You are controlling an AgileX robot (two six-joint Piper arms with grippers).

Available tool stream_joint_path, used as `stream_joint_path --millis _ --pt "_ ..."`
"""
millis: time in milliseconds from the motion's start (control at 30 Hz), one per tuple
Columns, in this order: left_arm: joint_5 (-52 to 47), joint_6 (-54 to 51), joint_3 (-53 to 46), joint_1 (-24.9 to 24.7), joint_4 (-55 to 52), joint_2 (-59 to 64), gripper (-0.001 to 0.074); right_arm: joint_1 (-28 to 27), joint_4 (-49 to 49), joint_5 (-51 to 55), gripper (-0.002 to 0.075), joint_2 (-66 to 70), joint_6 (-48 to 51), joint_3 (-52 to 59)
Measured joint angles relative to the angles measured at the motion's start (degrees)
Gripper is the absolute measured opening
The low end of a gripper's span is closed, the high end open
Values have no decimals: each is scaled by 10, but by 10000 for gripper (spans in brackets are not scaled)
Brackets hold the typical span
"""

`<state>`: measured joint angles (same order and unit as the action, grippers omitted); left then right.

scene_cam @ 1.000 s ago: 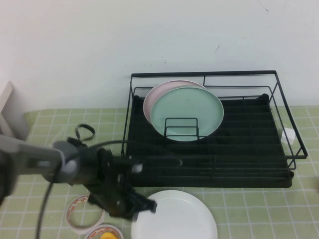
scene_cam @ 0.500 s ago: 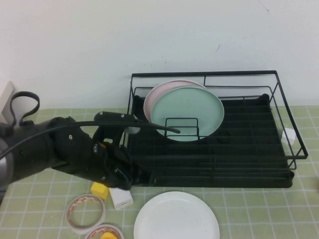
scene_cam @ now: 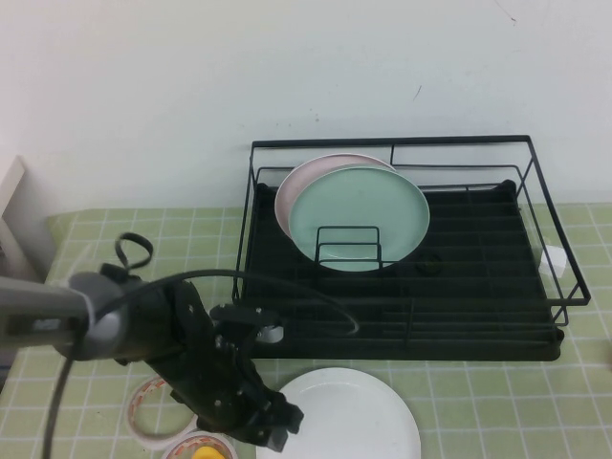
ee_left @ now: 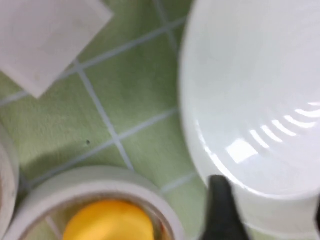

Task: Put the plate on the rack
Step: Pick up the plate from the table

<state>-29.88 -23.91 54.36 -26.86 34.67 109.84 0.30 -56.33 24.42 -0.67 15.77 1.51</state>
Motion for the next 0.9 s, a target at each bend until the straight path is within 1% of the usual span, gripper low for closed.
stream_joint_path --millis 67,133,367,600,667,733,833,867,900 --pt "16 -3 1 0 11 21 398 0 0 13 8 0 0 0" --pt "34 -15 4 0 27 39 424 0 2 20 8 0 0 0" --pt "111 -31 5 0 61 69 412 0 5 26 8 0 0 0" --pt "125 -36 5 0 118 95 399 0 12 29 8 0 0 0" --pt "125 -46 5 0 141 98 368 0 15 29 8 0 0 0" --pt "124 -57 6 0 164 100 312 0 15 29 8 0 0 0" --pt "120 -74 6 0 179 103 170 0 17 30 8 0 1 0" --pt "119 -78 6 0 183 104 113 0 17 30 8 0 1 0" --pt "118 -80 6 0 185 104 74 0 17 30 8 0 1 0"
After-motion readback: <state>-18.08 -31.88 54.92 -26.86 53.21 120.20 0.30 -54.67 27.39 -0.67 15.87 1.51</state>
